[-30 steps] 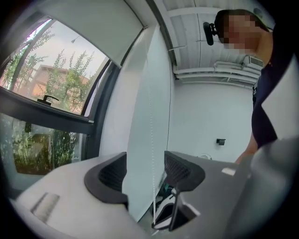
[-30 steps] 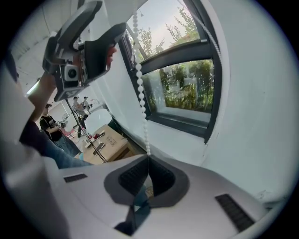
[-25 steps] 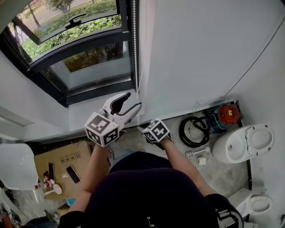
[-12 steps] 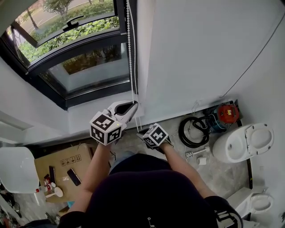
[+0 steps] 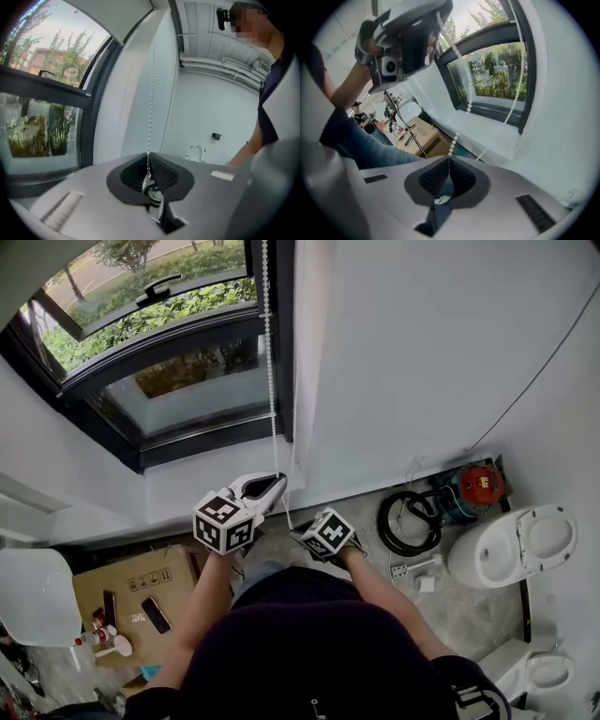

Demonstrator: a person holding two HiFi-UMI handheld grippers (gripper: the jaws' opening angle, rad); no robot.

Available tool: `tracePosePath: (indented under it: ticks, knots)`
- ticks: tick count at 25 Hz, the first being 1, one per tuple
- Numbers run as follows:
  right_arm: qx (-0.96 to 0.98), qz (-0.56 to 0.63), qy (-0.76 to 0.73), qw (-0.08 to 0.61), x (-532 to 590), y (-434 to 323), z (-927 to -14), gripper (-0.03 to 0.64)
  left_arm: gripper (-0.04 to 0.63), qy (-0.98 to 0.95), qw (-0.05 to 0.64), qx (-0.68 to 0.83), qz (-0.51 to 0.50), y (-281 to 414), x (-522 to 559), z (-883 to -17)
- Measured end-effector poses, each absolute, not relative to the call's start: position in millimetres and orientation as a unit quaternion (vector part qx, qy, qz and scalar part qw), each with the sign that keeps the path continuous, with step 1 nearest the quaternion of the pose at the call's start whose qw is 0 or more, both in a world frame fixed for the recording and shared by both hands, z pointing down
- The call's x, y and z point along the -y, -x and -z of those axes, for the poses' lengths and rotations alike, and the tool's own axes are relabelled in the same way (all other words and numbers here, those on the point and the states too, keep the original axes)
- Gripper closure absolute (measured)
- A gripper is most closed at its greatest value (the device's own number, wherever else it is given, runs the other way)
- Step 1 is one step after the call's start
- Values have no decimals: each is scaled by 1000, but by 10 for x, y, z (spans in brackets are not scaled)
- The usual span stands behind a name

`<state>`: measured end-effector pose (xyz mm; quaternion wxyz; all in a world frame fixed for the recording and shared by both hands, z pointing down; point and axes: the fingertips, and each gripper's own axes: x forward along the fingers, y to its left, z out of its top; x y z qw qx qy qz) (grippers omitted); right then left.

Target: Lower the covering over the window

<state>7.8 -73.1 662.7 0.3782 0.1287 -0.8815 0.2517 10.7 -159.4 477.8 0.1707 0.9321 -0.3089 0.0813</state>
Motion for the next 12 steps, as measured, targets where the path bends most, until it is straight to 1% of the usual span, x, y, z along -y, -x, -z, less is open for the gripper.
tracePosePath:
  ticks: [3, 4, 9, 12]
  knots:
    - [884, -261, -133, 364, 746, -113, -6607, 603, 571, -922, 227, 310, -54, -12, 1509, -5035]
    - [884, -262, -136, 362, 765, -135, -6601, 603, 571, -920, 236, 310, -42, 13, 1498, -5054]
    - [887, -269, -144, 347, 812, -67, -6566, 603, 571, -921, 238, 304, -37, 112, 1559, -5078]
    - [892, -258, -142, 343, 836, 41, -6465, 603, 571, -920, 257, 297, -13, 169, 1644, -5093]
